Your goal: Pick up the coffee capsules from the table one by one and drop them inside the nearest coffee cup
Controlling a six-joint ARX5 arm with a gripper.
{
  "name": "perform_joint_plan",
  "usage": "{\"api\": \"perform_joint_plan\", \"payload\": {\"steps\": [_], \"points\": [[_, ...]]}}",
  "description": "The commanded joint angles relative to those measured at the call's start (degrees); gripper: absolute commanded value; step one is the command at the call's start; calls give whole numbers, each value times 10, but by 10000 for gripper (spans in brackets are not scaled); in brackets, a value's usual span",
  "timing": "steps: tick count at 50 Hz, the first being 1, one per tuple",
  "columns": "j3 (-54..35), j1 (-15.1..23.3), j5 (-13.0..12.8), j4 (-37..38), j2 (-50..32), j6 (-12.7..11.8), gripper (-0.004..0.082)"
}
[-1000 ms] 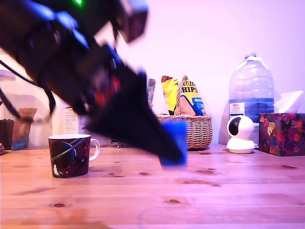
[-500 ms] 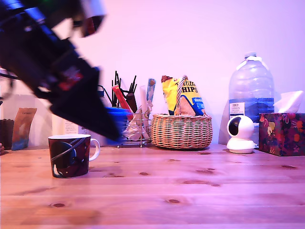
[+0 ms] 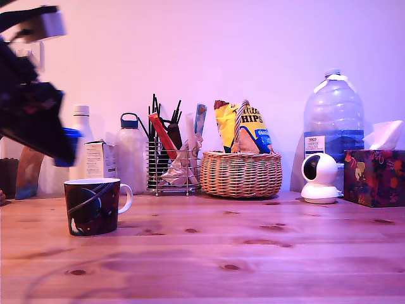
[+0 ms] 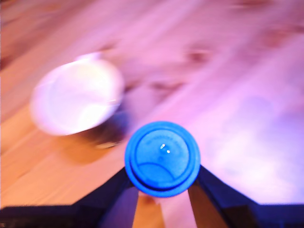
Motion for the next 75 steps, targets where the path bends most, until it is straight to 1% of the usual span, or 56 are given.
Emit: {"api": "perform_joint_plan", "payload": {"steps": [1,7,9,10,11,12,15,21,27,29,40,45,50,60,65,75], "points": [[2,9,-1,12,-5,0,246],[6,25,-7,30,-5,-3,245],[12,30,-7,27,-4,-12,245],[16,32,-7,25,-3,-12,245],[19,34,-6,23,-1,-23,245],[23,36,-6,21,2,-28,245],[35,43,-4,12,10,-35,245],[64,52,5,-4,42,-36,245],[98,52,11,-19,77,-37,245],[111,52,11,-24,90,-42,245],[201,56,22,-75,157,-45,245],[243,56,23,-103,187,-46,245],[281,57,30,-135,219,-59,245],[336,59,30,-179,274,-62,245],[355,59,30,-197,298,-66,245],[381,62,30,-220,337,-66,245]]}}
